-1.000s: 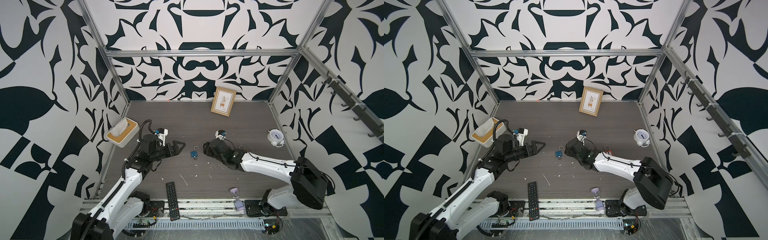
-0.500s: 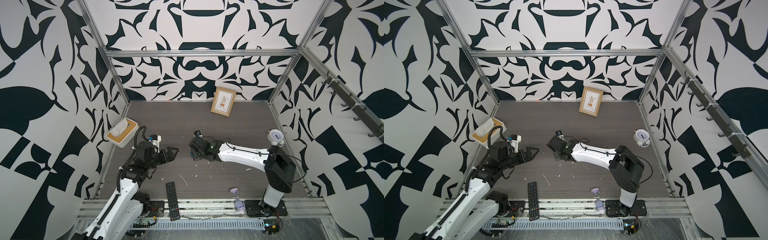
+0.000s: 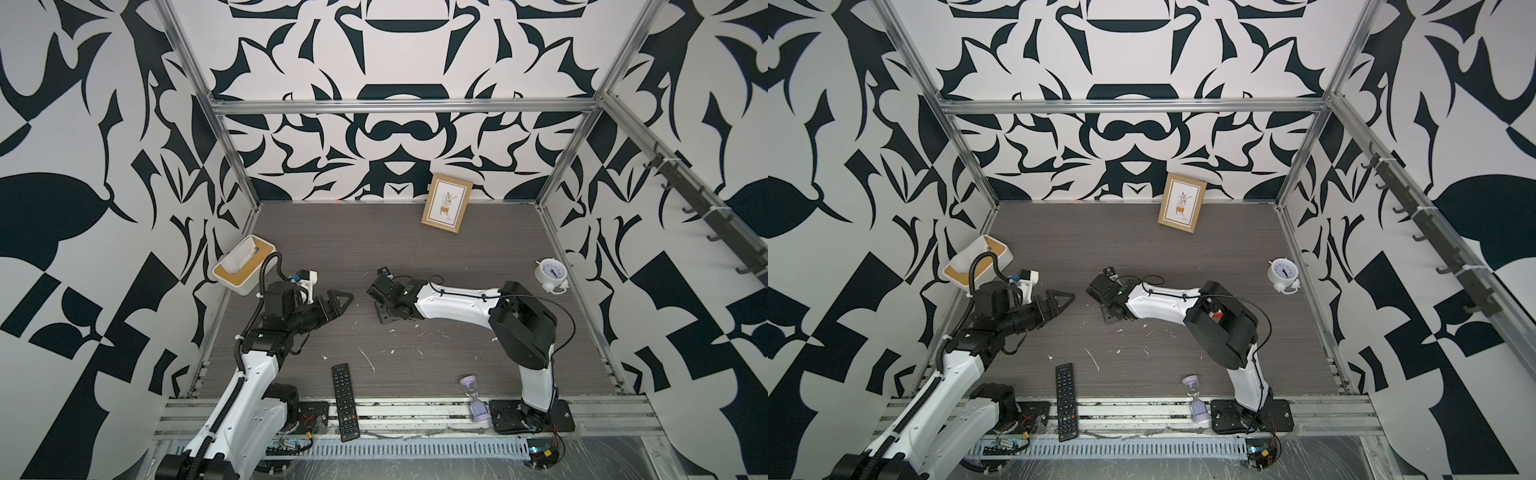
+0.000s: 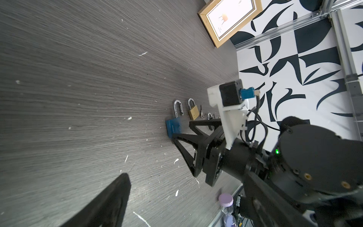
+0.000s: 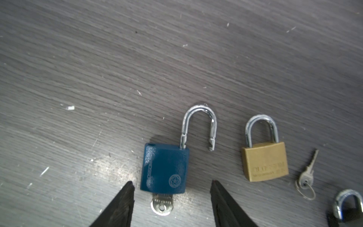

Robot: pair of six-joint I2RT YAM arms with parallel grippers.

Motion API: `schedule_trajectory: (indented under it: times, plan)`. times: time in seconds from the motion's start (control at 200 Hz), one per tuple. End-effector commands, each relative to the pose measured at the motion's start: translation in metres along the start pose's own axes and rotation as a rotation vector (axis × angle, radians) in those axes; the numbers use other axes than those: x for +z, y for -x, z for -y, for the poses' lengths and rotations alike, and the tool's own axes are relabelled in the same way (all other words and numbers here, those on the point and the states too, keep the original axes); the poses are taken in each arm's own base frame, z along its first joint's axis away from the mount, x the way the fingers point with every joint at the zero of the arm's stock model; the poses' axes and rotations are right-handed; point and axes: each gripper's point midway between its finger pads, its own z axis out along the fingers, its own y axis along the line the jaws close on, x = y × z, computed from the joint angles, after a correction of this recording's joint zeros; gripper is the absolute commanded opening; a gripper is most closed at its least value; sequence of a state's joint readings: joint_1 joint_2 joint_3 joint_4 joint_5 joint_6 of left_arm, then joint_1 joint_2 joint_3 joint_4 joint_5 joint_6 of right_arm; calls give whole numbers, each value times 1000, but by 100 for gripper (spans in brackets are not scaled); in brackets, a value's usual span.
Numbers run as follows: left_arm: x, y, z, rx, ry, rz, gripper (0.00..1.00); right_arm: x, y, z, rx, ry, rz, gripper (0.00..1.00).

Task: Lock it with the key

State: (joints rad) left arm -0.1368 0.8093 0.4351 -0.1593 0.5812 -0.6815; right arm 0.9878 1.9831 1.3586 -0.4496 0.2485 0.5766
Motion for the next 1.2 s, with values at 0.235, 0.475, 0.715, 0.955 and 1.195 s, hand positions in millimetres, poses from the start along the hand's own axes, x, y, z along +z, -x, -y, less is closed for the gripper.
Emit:
schedule_trajectory:
  times: [0.235,0.475,0.715,0.955,1.195]
  plan:
    - [3,-3,2,-3,-35,-18,93,4,12,-2,50,46,10,59]
    - [4,-3,2,-7,-39,-21,93,10,7,-8,49,98,-22,55]
    - [6,-6,-2,-18,-39,-31,93,17,-3,-5,46,81,-58,53]
    - [7,-7,-2,-17,-39,-31,93,21,-9,4,43,28,-81,52]
    - [9,-9,-6,-23,-38,-35,93,24,-12,9,35,-7,-102,48]
